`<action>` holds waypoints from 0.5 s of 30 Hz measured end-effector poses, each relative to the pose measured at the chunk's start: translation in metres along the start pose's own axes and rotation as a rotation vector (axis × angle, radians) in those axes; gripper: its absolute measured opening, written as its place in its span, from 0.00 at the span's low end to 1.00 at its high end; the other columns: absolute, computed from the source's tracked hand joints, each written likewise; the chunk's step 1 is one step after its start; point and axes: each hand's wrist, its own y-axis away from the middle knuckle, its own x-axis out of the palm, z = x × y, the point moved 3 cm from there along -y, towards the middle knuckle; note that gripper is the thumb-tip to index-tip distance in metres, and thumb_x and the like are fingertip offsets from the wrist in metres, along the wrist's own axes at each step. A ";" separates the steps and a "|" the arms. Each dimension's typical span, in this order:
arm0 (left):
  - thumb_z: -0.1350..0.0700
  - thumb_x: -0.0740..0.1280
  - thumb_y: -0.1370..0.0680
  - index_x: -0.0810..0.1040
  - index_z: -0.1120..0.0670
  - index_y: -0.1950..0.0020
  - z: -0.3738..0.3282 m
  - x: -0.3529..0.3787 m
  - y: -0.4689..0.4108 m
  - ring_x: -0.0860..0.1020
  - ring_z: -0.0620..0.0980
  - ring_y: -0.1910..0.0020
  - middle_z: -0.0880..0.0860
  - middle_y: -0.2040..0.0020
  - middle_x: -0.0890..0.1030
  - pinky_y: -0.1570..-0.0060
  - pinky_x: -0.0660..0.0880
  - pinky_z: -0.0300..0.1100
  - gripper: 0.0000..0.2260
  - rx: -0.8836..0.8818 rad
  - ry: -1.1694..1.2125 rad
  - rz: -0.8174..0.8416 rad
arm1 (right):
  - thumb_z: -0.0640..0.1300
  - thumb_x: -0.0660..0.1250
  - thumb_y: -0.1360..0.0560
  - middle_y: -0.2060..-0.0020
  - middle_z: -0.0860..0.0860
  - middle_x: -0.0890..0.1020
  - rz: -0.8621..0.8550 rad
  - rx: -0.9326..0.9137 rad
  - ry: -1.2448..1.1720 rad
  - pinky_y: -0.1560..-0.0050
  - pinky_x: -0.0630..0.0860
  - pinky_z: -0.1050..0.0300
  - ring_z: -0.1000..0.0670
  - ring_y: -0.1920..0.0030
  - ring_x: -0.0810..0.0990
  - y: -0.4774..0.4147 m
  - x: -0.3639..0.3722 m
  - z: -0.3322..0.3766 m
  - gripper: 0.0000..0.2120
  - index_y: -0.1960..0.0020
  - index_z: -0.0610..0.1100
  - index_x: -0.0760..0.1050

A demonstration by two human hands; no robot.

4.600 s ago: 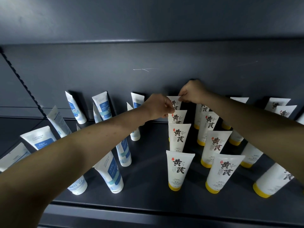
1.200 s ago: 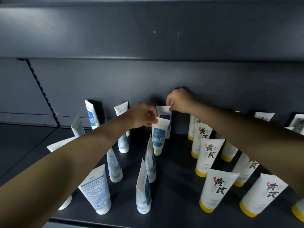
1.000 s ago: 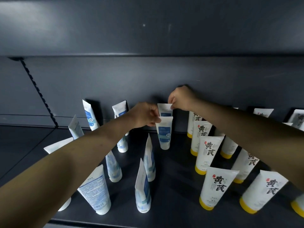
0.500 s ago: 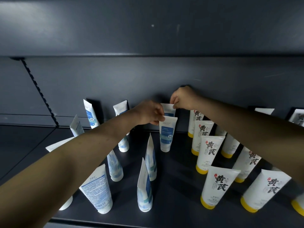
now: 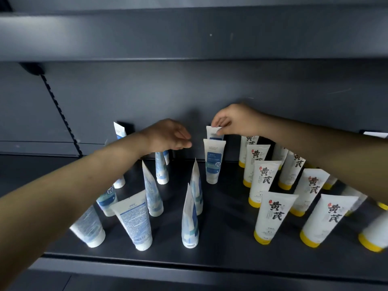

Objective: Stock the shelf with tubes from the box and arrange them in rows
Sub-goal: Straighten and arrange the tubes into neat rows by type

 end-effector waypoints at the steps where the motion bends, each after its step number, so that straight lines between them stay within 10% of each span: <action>1: 0.60 0.71 0.26 0.78 0.60 0.43 -0.001 -0.003 0.012 0.80 0.50 0.53 0.56 0.48 0.82 0.60 0.74 0.25 0.12 0.007 -0.027 -0.008 | 0.37 0.73 0.30 0.50 0.46 0.83 0.024 -0.034 -0.002 0.46 0.76 0.60 0.49 0.49 0.82 0.007 0.002 0.009 0.13 0.46 0.39 0.79; 5: 0.57 0.71 0.26 0.80 0.59 0.46 -0.002 0.000 0.054 0.82 0.53 0.50 0.58 0.48 0.83 0.46 0.79 0.41 0.11 -0.050 -0.016 0.135 | 0.40 0.72 0.29 0.45 0.51 0.82 0.193 -0.140 -0.034 0.43 0.74 0.65 0.54 0.45 0.80 0.030 0.013 0.044 0.16 0.41 0.44 0.78; 15: 0.49 0.70 0.26 0.80 0.61 0.50 -0.009 0.036 0.093 0.81 0.47 0.57 0.54 0.56 0.82 0.55 0.81 0.39 0.15 -0.126 -0.057 0.333 | 0.43 0.72 0.29 0.52 0.52 0.83 0.356 -0.164 0.043 0.49 0.77 0.63 0.57 0.52 0.81 0.045 0.043 0.073 0.13 0.44 0.47 0.80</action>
